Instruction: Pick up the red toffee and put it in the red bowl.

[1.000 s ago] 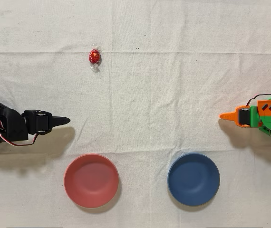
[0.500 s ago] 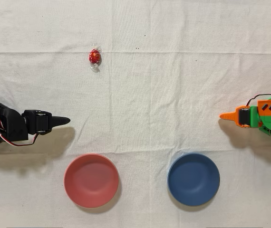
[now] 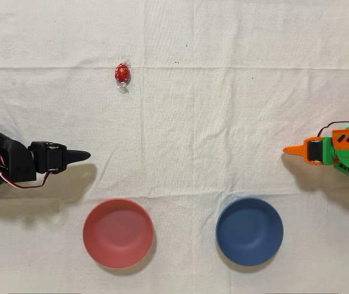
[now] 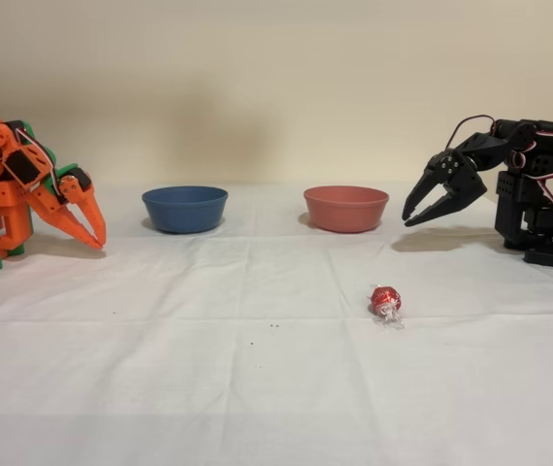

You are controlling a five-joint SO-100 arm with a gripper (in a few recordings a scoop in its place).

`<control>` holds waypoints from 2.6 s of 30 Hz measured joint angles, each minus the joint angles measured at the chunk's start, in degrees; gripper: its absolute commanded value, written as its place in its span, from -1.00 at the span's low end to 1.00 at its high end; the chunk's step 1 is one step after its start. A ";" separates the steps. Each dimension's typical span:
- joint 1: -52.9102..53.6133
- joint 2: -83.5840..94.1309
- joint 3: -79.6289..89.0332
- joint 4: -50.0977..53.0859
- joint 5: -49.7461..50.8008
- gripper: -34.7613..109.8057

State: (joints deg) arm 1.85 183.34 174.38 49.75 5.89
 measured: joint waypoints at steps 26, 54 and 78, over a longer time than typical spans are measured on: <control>0.00 0.00 0.00 0.00 0.00 -0.51; -0.35 0.00 -3.52 -2.64 -8.70 -0.52; -10.81 -36.65 -49.75 12.13 -4.75 -0.51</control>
State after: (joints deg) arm -8.96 146.69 124.63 61.88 1.14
